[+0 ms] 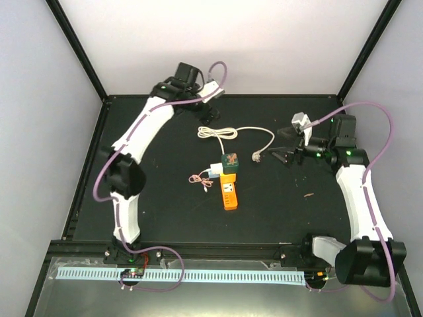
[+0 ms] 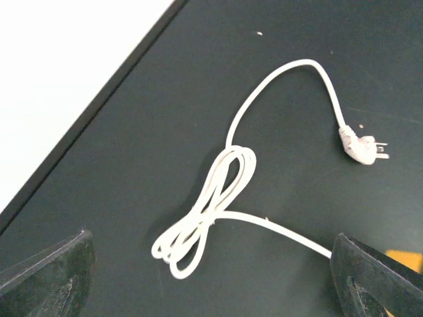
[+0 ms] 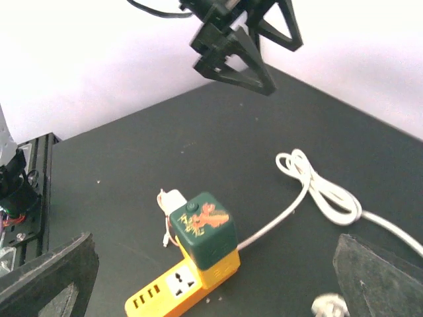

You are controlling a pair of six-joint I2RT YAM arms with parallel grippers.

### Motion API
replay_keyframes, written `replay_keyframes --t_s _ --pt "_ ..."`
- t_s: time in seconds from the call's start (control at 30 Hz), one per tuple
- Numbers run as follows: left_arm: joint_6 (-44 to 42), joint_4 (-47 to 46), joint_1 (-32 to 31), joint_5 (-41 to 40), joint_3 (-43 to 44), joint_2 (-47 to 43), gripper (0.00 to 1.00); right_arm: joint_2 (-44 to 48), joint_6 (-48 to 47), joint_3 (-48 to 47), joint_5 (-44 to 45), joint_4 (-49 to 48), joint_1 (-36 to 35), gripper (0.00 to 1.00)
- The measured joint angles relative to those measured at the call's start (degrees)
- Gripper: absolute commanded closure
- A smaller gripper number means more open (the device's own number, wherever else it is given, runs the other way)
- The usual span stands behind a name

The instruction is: Pull the plug off the socket

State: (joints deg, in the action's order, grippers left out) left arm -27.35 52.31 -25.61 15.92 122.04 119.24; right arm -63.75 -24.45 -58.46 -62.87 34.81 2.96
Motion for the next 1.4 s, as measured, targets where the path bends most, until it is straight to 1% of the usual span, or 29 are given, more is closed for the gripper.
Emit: replay_keyframes --t_s 0.1,0.17,0.37,0.47,0.53,0.67,0.8,0.93,1.17,1.4 --pt "2.64 -1.46 1.51 0.42 -6.51 -9.01 0.01 -4.52 -5.38 -4.39 -3.91 1.29 -0.09 0.00" --pt "4.35 -3.67 2.47 0.96 -13.33 -14.93 0.01 -8.04 -9.88 -7.54 -5.33 3.19 -0.48 0.00" --pt "5.84 -11.72 3.48 4.04 -37.33 -30.14 0.01 -18.21 -24.50 -15.85 -4.79 10.71 -5.05 0.00" --pt "5.46 -12.66 3.39 5.38 -47.08 -36.35 0.01 -22.99 -30.51 -18.86 -2.25 14.21 -8.33 0.00" --pt "4.72 -11.67 3.39 5.66 -48.70 -38.69 0.01 -25.18 -32.89 -19.76 -0.22 15.26 -10.14 0.00" --pt "2.89 -10.23 3.41 5.68 -48.78 -41.94 0.01 -28.74 -36.94 -20.41 4.13 16.61 -13.97 0.00" --pt "1.79 -9.42 3.43 5.33 -51.58 -45.62 0.01 -30.34 -39.26 -20.41 7.67 16.92 -17.55 0.00" --pt "1.22 -8.11 3.48 5.31 -54.82 -48.74 0.01 -31.54 -40.83 -21.07 9.31 17.11 -20.06 0.00" --pt "0.96 -7.45 3.50 5.40 -55.76 -49.90 0.01 -36.37 -45.00 -23.54 11.56 19.78 -23.15 0.00" --pt "0.98 -7.10 3.54 6.38 -57.18 -50.14 0.01 -38.56 -46.18 -23.56 13.49 20.94 -24.65 0.01"
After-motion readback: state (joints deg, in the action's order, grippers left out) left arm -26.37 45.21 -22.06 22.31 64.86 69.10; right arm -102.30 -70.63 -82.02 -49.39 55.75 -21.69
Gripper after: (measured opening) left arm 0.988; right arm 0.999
